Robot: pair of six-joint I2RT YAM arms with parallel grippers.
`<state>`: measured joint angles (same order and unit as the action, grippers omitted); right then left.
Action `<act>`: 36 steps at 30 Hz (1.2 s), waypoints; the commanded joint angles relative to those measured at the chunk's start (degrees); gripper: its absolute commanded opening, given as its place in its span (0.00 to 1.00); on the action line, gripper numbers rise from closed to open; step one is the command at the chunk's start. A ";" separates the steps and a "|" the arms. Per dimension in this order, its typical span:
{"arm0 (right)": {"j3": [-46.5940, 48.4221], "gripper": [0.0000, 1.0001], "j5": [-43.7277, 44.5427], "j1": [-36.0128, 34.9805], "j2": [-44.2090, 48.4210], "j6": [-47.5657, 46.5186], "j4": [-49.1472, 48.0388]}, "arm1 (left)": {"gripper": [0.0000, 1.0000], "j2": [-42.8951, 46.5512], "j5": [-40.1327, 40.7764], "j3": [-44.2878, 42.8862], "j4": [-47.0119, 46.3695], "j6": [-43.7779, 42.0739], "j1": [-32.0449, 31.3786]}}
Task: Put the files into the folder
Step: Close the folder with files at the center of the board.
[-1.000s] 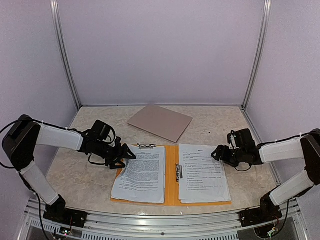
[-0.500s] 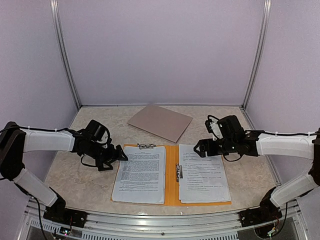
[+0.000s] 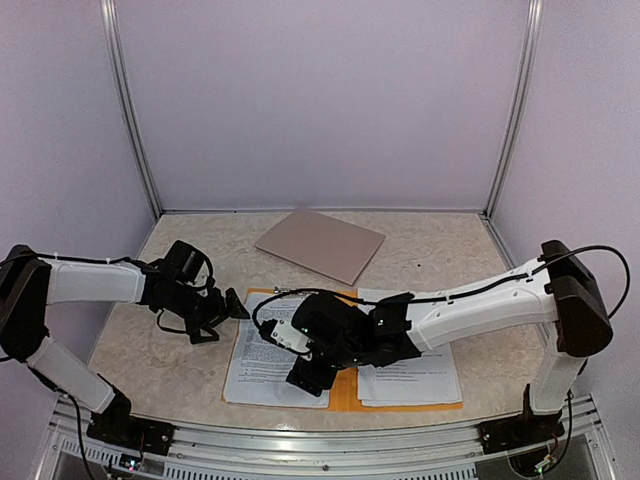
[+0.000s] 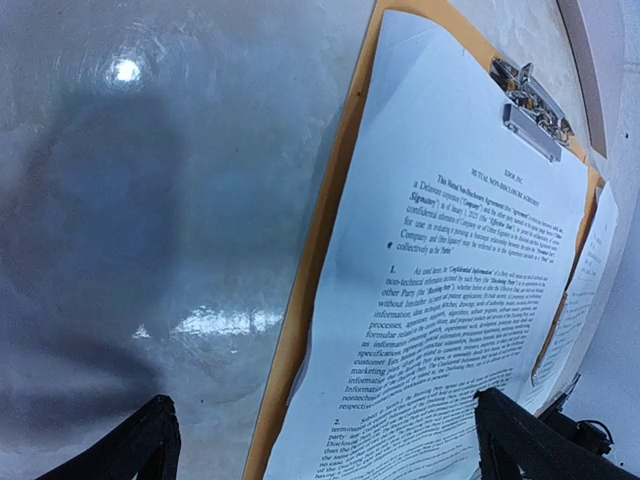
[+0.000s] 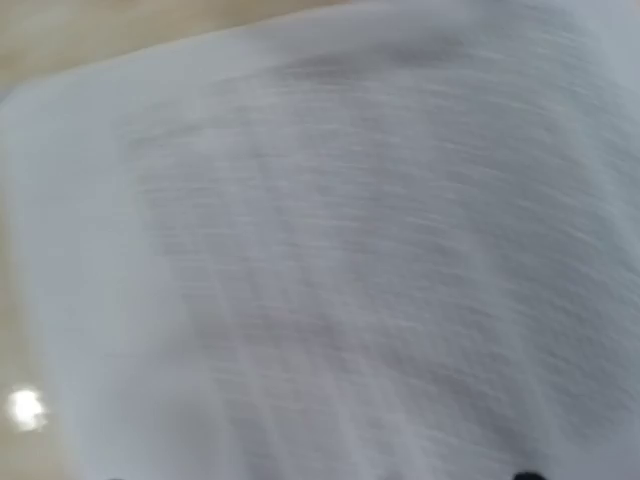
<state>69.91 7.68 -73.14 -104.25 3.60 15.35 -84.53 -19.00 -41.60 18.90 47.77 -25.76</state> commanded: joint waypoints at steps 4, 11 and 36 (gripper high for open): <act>8.32 0.82 0.17 -5.84 -7.79 -10.23 8.20 | 0.99 0.69 0.58 0.10 -0.09 -0.35 1.06; 12.43 0.82 5.25 -8.84 -11.77 -12.69 13.79 | 0.99 -1.25 0.29 -0.55 -0.76 -1.07 1.06; 17.65 0.56 24.69 -13.19 -19.87 -14.51 20.79 | 0.99 -3.68 -2.21 0.29 -3.47 -0.94 1.06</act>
<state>86.04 26.65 -84.88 -121.58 -10.72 32.53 -86.80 -20.64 -41.63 15.92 47.42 -25.08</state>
